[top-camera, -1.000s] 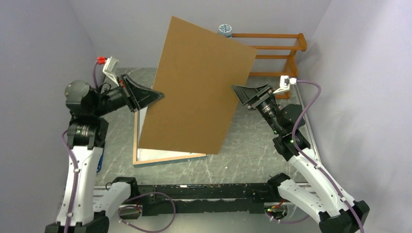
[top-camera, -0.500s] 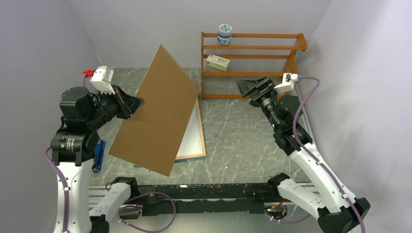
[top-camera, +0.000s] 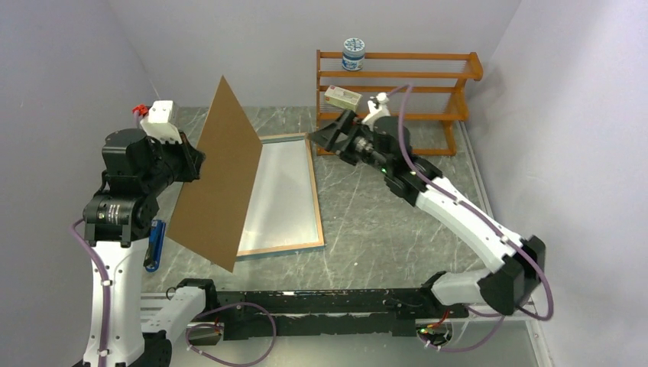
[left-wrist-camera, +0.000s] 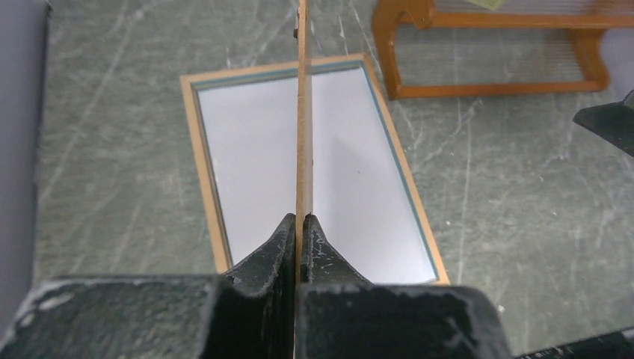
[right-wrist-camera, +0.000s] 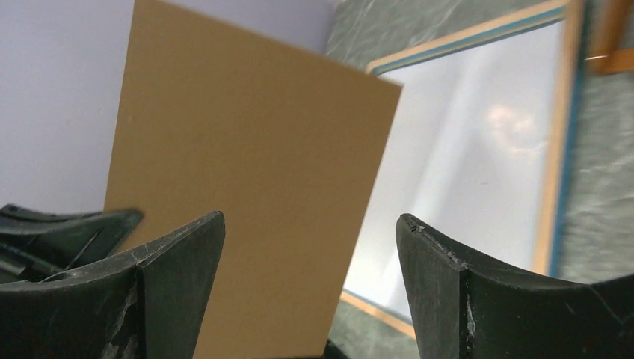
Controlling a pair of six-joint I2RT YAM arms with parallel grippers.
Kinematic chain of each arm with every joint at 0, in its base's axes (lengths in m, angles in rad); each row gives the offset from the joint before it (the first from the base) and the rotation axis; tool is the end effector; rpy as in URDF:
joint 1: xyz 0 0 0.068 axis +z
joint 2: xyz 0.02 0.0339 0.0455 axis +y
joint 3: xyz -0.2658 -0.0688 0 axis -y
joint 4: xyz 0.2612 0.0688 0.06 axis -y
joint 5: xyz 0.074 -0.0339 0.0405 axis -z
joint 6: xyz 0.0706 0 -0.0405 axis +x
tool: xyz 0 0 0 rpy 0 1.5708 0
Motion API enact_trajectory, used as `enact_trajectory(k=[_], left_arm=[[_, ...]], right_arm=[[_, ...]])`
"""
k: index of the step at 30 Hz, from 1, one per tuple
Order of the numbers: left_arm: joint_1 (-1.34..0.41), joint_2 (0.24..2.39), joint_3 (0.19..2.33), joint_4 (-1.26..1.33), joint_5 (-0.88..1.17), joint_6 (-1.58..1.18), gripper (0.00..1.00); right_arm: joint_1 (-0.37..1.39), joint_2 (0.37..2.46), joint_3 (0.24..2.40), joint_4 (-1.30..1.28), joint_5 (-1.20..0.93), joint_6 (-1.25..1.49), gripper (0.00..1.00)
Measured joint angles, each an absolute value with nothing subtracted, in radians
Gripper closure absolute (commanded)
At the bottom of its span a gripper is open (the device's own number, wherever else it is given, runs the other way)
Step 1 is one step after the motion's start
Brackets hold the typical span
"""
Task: Put the photo into the frame
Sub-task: Turn over the photo frame item at the center of the board.
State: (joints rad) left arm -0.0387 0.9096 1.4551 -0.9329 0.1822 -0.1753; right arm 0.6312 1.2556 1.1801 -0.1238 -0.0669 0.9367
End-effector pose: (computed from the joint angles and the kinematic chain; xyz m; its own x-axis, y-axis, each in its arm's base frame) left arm 0.1811 -0.0198 0.4559 -0.4076 -0.1559 -0.8998 0.1367 0.9638 -0.2289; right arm 0.2751 0.2069 0.3777 -0.6117 0.5486 -0.5701 -0.2514 0.5484 0.7975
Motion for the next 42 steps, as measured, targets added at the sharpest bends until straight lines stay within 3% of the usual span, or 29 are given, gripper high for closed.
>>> enact_trajectory(k=[7, 17, 25, 42], left_arm=[[-0.039, 0.908, 1.426, -0.755, 0.165, -0.039, 0.98], [-0.038, 0.910, 1.286, -0.464, 0.268, 0.214, 0.98], [-0.044, 0.912, 1.154, -0.235, 0.399, 0.354, 0.97], [-0.091, 0.915, 1.061, -0.139, 0.387, 0.498, 0.97]], right_arm=[[0.711, 1.470, 1.430, -0.130, -0.142, 1.014, 0.12], [0.744, 1.626, 1.600, -0.104, -0.174, 1.192, 0.11], [0.861, 1.737, 1.827, -0.115, 0.011, 1.138, 0.12], [0.936, 2.007, 2.256, -0.383, 0.309, 1.096, 0.18]])
